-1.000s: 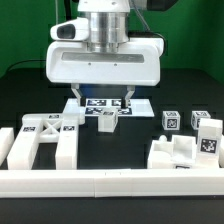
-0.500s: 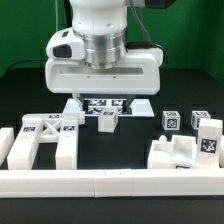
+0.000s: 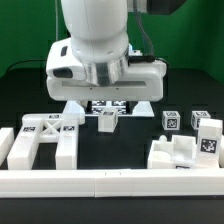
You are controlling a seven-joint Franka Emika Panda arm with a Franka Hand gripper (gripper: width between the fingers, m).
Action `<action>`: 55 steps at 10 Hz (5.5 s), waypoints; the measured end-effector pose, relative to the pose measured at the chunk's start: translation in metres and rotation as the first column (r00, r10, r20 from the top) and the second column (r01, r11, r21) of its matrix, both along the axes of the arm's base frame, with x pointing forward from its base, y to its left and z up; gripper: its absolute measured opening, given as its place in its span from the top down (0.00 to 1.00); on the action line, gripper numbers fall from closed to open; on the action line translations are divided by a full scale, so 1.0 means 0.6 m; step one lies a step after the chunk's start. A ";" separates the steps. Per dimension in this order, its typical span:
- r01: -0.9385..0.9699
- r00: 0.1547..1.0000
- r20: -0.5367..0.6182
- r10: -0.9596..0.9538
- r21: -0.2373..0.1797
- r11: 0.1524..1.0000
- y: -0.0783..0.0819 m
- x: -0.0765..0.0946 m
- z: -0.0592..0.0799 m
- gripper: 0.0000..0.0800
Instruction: Assemble chair
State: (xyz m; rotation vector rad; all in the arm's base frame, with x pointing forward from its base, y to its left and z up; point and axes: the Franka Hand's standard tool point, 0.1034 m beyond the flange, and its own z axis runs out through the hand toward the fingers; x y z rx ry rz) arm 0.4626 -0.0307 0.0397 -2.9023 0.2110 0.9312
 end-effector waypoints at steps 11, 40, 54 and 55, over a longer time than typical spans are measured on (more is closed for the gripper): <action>0.005 0.952 -0.308 0.008 0.039 0.999 -0.004 -0.020 -0.043 0.19; 0.040 0.879 0.476 -0.004 -0.064 0.997 0.033 0.182 0.099 0.64; 0.066 0.426 0.898 0.111 -0.153 0.986 0.096 0.262 0.110 0.64; 0.060 0.424 0.898 0.115 -0.155 0.986 0.101 0.269 0.106 0.64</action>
Offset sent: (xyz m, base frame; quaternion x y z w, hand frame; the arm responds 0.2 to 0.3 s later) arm -0.0017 0.0032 -0.0039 0.0017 -0.1809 -0.0149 0.9834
